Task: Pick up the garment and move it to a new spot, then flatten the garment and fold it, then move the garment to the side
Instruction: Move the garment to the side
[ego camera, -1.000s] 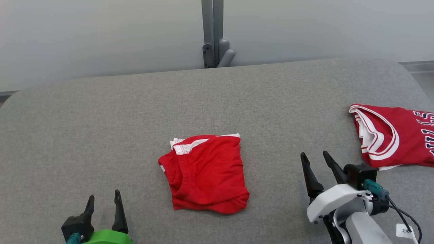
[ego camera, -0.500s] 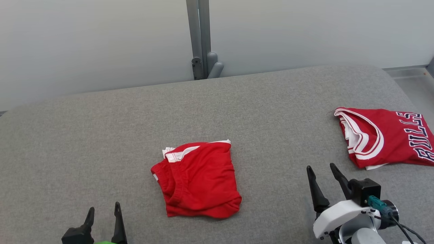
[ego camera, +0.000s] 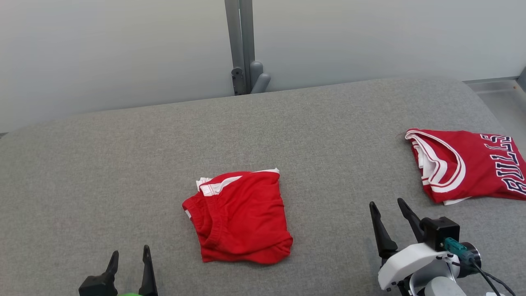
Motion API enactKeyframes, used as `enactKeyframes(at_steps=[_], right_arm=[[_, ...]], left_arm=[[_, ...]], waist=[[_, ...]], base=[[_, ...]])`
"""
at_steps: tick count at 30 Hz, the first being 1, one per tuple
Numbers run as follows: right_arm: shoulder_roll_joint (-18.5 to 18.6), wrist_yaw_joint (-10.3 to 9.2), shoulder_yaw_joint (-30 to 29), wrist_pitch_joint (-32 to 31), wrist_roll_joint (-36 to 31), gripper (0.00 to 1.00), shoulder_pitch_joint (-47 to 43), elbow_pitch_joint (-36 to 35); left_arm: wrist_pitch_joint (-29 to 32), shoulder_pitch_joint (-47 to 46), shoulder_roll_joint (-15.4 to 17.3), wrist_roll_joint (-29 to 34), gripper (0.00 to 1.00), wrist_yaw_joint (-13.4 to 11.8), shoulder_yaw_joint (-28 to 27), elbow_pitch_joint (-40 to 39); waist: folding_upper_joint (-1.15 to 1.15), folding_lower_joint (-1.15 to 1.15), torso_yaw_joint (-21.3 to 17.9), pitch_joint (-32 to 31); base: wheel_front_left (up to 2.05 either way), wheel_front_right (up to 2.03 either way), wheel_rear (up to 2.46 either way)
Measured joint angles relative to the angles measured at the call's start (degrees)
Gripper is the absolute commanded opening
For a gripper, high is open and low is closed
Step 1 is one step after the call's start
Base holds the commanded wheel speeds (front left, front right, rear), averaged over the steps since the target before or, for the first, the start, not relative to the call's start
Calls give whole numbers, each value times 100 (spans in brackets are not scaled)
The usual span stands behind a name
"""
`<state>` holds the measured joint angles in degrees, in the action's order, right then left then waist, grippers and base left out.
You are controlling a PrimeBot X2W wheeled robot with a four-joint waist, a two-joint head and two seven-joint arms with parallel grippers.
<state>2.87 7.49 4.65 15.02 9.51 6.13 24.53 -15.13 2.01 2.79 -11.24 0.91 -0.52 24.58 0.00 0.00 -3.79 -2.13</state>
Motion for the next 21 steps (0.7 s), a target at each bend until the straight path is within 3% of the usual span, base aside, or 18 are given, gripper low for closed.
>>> enactKeyframes(at_steps=[10, 21], right_arm=[[0, 0, 164, 0, 33, 100, 58, 16], [-5, 0, 703, 2, 192, 100, 646, 205]], left_arm=[[0, -47, 1, 55, 100, 12, 177, 11], [0, -486, 2, 144, 100, 111, 810, 67]], waist=[[0, 0, 179, 140], [0, 0, 872, 554]], base=[[0, 0, 0], [0, 0, 0]])
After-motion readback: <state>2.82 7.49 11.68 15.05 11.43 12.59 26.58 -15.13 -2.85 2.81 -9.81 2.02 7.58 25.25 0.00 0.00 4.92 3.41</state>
